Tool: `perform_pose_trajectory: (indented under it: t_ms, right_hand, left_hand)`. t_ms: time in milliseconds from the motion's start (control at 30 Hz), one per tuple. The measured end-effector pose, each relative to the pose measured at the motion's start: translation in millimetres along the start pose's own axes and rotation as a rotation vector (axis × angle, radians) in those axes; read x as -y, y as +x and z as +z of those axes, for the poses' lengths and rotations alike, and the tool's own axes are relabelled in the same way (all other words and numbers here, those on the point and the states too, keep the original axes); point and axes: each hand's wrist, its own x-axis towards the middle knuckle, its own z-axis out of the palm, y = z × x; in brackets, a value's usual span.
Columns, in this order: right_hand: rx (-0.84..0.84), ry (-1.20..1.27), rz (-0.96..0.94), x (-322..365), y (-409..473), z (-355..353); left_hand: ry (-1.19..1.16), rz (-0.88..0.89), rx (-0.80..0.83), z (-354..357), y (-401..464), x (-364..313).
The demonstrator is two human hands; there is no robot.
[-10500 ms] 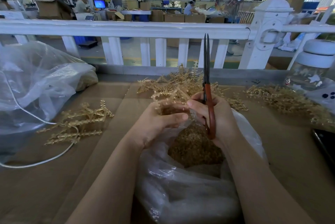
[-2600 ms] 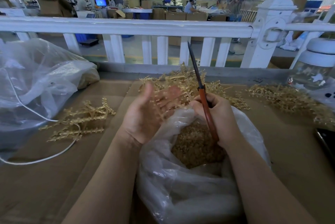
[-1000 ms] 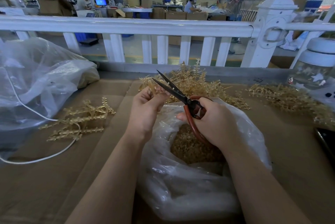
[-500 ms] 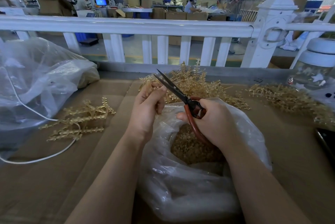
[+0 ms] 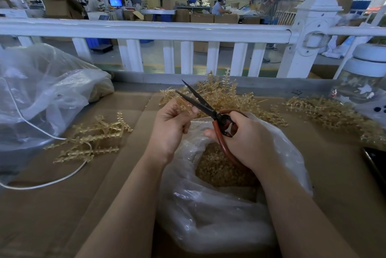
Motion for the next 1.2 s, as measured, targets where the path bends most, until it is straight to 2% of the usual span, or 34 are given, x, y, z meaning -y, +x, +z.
perform_pose_trajectory:
  t_ms: [600,867,967,1200]
  right_hand:
    - [0.047,0.078,0.004,0.8,0.2,-1.5]
    - [0.014,0.071,0.025,0.8,0.8,-2.3]
    - [0.012,0.064,0.025,0.2,0.7,-2.6]
    - [0.005,0.057,-0.005,1.6,-0.6,-2.8]
  left_hand:
    - [-0.045,-0.02,0.063,-4.0,2.6,4.3]
    - [-0.117,-0.123,0.079,-7.3,0.7,-2.0]
    - [-0.184,-0.153,0.156,-14.1,-0.2,-7.0]
    - [-0.222,-0.236,-0.004,-12.8,1.3,-6.8]
